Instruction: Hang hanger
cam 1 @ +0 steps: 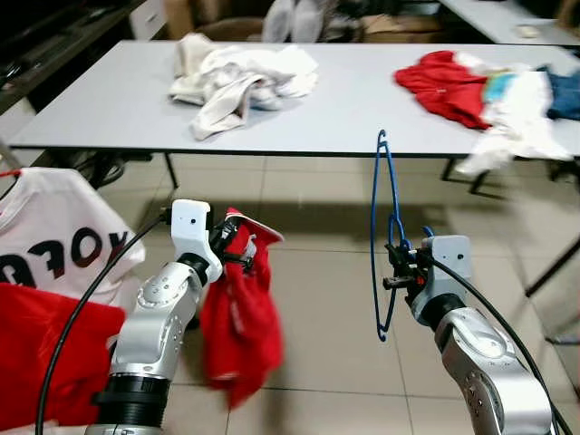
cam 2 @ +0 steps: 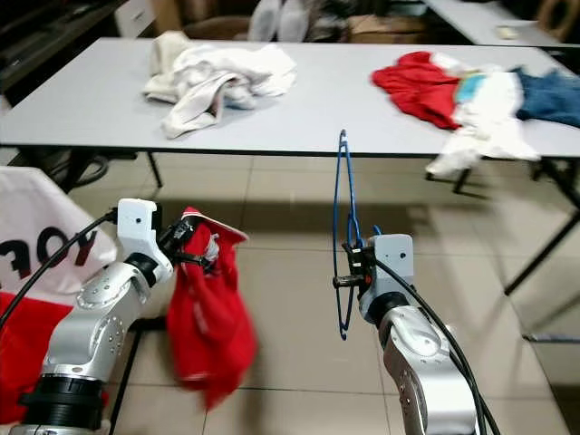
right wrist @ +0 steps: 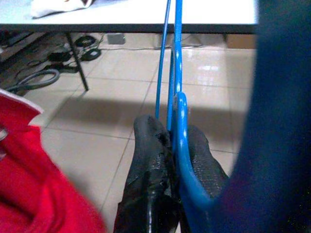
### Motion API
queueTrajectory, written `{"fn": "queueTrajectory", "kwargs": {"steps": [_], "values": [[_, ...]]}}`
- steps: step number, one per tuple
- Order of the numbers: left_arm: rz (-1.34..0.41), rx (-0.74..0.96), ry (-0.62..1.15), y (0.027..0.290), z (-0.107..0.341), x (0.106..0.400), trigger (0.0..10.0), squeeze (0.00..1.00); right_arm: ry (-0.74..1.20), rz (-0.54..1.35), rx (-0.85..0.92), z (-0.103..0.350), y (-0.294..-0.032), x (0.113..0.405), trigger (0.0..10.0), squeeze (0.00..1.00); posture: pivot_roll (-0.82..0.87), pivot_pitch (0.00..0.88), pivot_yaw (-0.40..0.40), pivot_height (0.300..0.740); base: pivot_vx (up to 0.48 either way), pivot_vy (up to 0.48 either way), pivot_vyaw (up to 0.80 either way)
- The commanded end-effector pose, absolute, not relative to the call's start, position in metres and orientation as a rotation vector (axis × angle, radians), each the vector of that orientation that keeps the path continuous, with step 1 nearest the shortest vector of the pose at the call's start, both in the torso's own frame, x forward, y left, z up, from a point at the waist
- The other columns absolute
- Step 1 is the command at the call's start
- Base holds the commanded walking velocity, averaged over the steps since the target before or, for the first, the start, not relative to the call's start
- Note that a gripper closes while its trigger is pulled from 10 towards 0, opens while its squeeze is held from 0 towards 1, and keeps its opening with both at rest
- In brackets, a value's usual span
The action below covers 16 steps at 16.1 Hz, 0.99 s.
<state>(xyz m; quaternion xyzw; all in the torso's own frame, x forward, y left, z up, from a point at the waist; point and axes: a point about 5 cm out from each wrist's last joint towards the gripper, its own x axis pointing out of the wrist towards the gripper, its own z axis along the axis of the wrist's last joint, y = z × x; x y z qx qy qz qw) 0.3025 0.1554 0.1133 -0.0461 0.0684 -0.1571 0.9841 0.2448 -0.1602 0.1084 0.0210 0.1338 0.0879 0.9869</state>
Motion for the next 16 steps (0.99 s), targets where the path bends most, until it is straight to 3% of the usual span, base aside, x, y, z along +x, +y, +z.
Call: {"fn": "queueTrajectory", "kwargs": {"steps": [1, 16], "values": [[-0.351, -0.052, 0.069, 0.151, 0.1316, 0.3061, 10.0, 0.0, 0.255, 0.2, 0.038, 0.1098, -0.1576, 0.2462, 10.0, 0.0, -0.14, 0.0, 0.018, 0.74, 0.349, 0.0, 0.0], [-0.372, -0.061, 0.067, 0.1446, 0.1373, 0.3128, 10.0, 0.0, 0.245, 0.219, 0.003, 0.1086, -0.155, 0.2487, 10.0, 0.0, -0.14, 0.0, 0.027, 0.74, 0.33, 0.0, 0.0]]}}
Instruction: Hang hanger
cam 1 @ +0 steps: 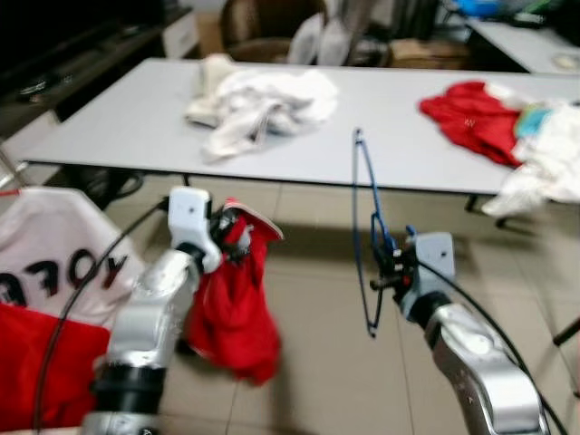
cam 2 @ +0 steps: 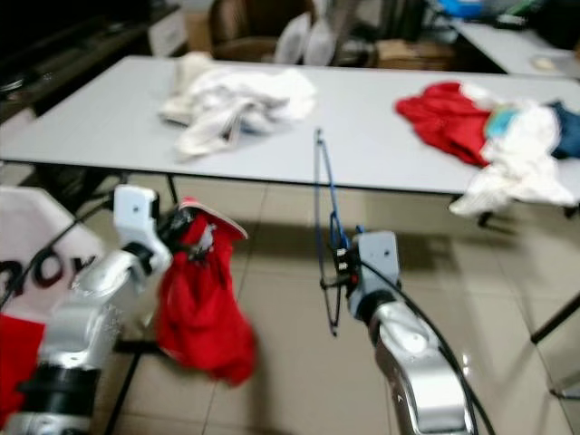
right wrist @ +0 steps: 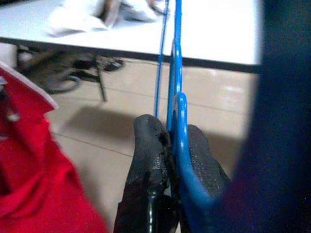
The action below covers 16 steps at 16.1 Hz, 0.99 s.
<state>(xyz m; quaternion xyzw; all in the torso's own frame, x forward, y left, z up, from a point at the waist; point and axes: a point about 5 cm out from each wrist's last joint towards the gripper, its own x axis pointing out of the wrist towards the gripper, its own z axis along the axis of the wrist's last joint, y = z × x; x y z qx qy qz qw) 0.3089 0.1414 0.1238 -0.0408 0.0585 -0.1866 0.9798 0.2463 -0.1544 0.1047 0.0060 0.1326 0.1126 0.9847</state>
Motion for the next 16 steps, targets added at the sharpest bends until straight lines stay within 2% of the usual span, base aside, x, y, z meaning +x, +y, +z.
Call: {"fn": "queueTrajectory", "kwargs": {"steps": [1, 16], "values": [[-0.373, -0.062, 0.067, 0.1447, 0.1374, 0.3127, 10.0, 0.0, 0.244, 0.219, 0.003, 0.1086, -0.155, 0.2486, 10.0, 0.0, -0.14, 0.0, 0.026, 0.74, 0.33, 0.0, 0.0], [-0.38, -0.06, 0.071, 0.1444, 0.1355, 0.3128, 10.0, 0.0, 0.238, 0.218, -0.017, 0.1093, -0.1557, 0.2501, 10.0, 0.0, -0.14, 0.0, 0.029, 0.74, 0.33, 0.0, 0.0]]}}
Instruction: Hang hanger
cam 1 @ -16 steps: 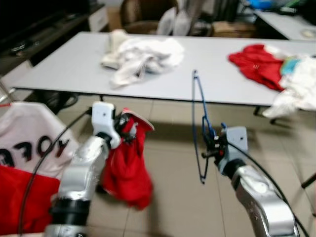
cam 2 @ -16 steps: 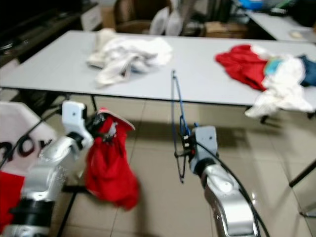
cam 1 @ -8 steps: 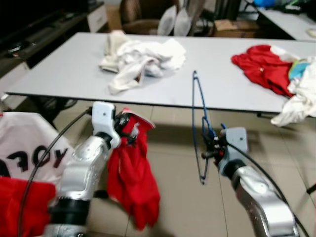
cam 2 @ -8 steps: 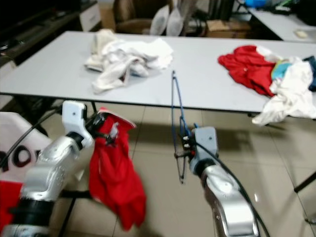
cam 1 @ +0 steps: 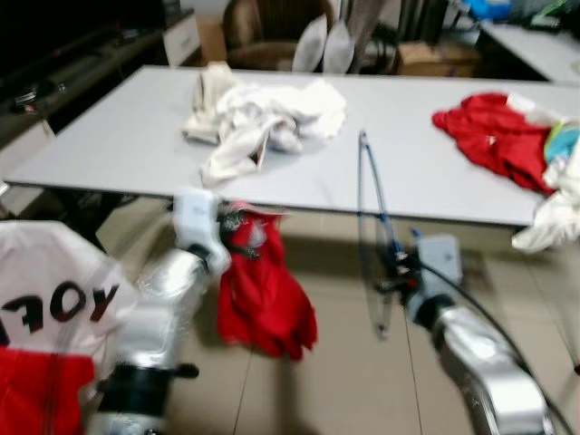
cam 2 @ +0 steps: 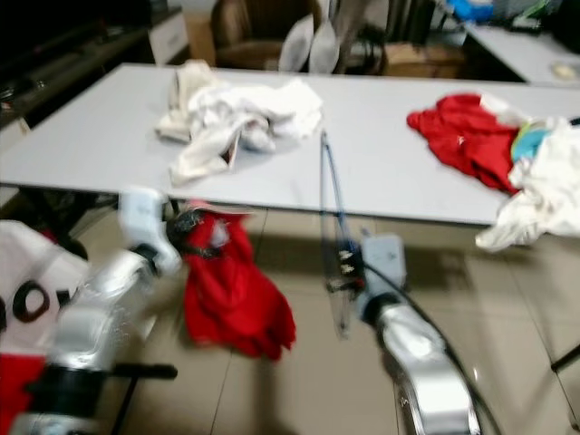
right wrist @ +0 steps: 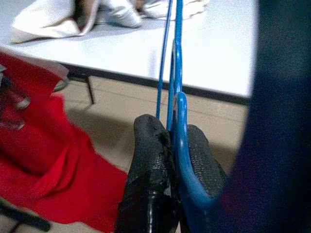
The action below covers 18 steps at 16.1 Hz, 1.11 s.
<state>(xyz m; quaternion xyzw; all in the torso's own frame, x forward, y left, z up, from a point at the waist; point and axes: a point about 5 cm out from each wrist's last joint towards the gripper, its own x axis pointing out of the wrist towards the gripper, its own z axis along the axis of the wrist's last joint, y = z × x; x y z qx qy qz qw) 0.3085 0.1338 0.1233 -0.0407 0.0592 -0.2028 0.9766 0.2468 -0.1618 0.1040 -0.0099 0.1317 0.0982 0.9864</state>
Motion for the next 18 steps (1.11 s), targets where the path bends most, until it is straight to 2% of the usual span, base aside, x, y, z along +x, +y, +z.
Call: {"fn": "queueTrajectory", "kwargs": {"steps": [1, 4, 7, 18], "values": [[-0.38, -0.059, 0.07, 0.145, 0.136, 0.313, 10.0, 0.0, 0.237, 0.218, -0.018, 0.109, -0.155, 0.25, 10.0, 0.0, -0.14, 0.0, 0.029, 0.74, 0.33, 0.0, 0.0], [-0.386, -0.057, 0.065, 0.144, 0.138, 0.315, 10.0, 0.0, 0.241, 0.214, -0.018, 0.109, -0.156, 0.251, 10.0, 0.0, -0.14, 0.0, 0.035, 0.74, 0.33, 0.0, 0.0], [-0.397, -0.058, 0.06, 0.141, 0.138, 0.315, 10.0, 0.0, 0.244, 0.205, -0.019, 0.108, -0.161, 0.249, 10.0, 0.0, -0.14, 0.0, 0.035, 0.74, 0.33, 0.0, -0.69], [-0.402, -0.065, 0.064, 0.139, 0.135, 0.313, 10.0, 0.0, 0.246, 0.205, -0.082, 0.11, -0.173, 0.25, 10.0, 0.0, -0.15, 0.0, 0.03, 0.74, 0.332, 0.0, 0.0]]}}
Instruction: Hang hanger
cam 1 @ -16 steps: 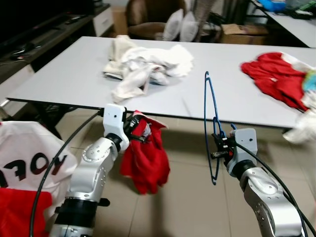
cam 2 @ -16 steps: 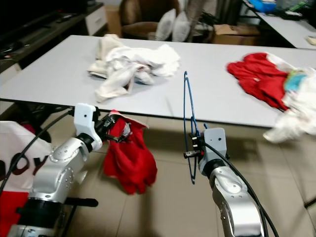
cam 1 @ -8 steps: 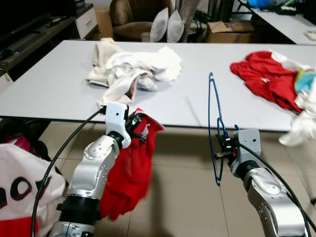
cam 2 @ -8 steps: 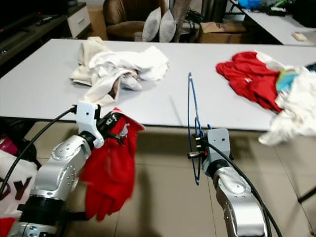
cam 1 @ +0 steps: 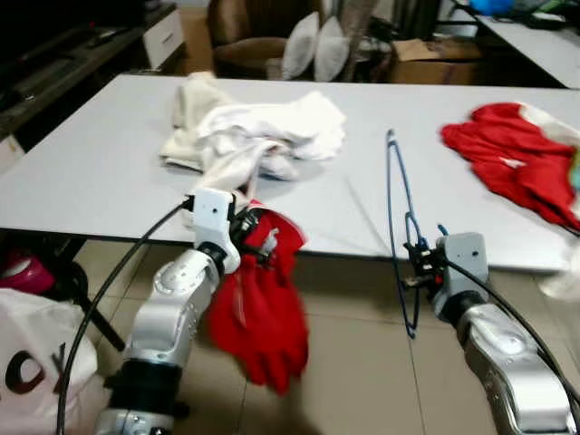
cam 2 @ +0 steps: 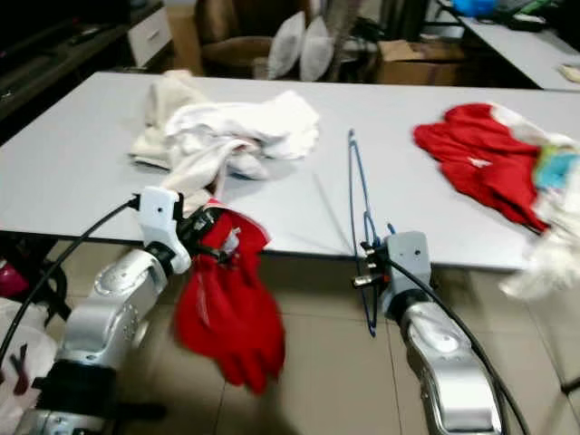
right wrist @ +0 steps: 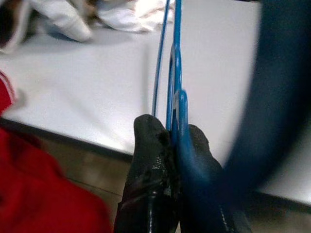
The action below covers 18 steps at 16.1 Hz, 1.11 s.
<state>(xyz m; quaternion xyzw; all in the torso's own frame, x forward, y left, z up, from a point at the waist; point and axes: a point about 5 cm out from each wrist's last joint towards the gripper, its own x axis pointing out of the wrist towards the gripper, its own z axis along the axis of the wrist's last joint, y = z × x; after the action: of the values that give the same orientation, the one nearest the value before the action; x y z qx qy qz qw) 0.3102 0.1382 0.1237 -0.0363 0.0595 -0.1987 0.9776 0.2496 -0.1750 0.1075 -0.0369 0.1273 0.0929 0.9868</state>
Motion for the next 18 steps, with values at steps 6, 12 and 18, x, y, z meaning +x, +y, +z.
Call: {"fn": "queueTrajectory", "kwargs": {"steps": [6, 12, 18], "values": [[-0.42, -0.074, 0.063, 0.133, 0.135, 0.314, 10.0, 0.0, 0.253, 0.199, -0.086, 0.112, -0.18, 0.249, 10.0, 0.0, -0.16, 0.0, 0.033, 0.74, 0.331, 0.0, -0.13], [-0.418, -0.077, 0.063, 0.133, 0.134, 0.314, 10.0, 0.0, 0.227, 0.195, -0.104, 0.119, -0.186, 0.253, 10.0, 0.0, -0.16, 0.0, 0.028, 0.74, 0.33, 0.0, -0.26], [-0.422, -0.086, 0.06, 0.131, 0.134, 0.315, 10.0, 0.0, 0.227, 0.196, -0.117, 0.12, -0.189, 0.253, 10.0, 0.0, -0.17, 0.0, 0.031, 0.74, 0.331, 0.0, 0.0]]}}
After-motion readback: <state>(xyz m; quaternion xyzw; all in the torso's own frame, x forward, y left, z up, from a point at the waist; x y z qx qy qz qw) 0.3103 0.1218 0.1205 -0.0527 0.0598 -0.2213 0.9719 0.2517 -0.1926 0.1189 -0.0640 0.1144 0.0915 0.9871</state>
